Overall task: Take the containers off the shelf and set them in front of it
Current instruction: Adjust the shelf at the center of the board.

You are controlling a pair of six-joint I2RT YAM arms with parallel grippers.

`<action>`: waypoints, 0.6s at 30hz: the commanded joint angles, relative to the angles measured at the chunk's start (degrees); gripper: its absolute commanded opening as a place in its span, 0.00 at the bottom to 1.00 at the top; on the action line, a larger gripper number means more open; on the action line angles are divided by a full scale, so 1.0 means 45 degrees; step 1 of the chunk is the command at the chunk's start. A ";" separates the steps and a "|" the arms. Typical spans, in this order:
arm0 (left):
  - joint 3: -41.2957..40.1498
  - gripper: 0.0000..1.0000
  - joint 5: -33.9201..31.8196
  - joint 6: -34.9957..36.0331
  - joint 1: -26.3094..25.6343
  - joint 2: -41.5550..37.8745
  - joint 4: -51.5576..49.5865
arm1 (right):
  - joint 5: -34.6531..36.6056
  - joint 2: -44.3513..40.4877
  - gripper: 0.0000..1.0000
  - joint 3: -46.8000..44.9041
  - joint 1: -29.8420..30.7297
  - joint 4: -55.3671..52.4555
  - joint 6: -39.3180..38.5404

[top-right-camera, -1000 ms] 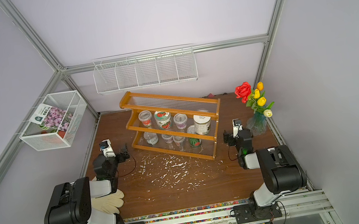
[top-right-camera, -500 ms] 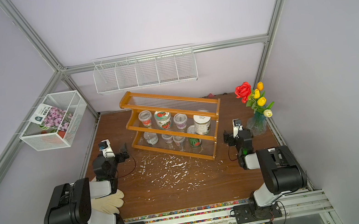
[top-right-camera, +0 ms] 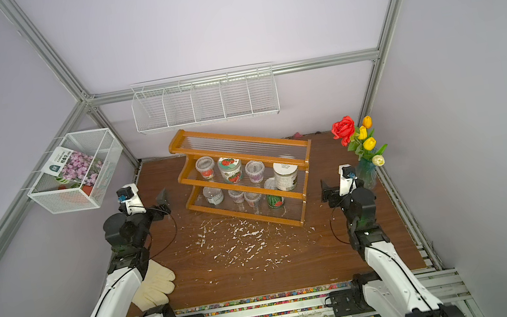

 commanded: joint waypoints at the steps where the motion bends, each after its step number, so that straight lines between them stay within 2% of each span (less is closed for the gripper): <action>1: 0.1158 0.99 0.1826 0.0238 0.0127 0.0624 -0.2599 | -0.1474 -0.0728 0.95 0.0764 0.0271 -0.3786 0.0534; 4: 0.2560 0.95 0.2948 0.0576 0.0336 0.2169 -0.3022 | -0.1557 -0.1086 0.93 0.1416 0.0829 -0.5247 0.0891; 8: 0.4008 0.91 0.3825 0.1129 0.0396 0.4101 -0.2996 | -0.0170 -0.1225 0.93 0.2271 0.2263 -0.6935 0.1264; 14: 0.5409 0.81 0.4647 0.1705 0.0406 0.6092 -0.2902 | 0.1940 -0.1222 0.91 0.2734 0.4623 -0.7826 0.1844; 18: 0.6135 0.75 0.5754 0.1939 0.0391 0.7187 -0.2865 | 0.2620 -0.1019 0.89 0.2974 0.5423 -0.7703 0.2106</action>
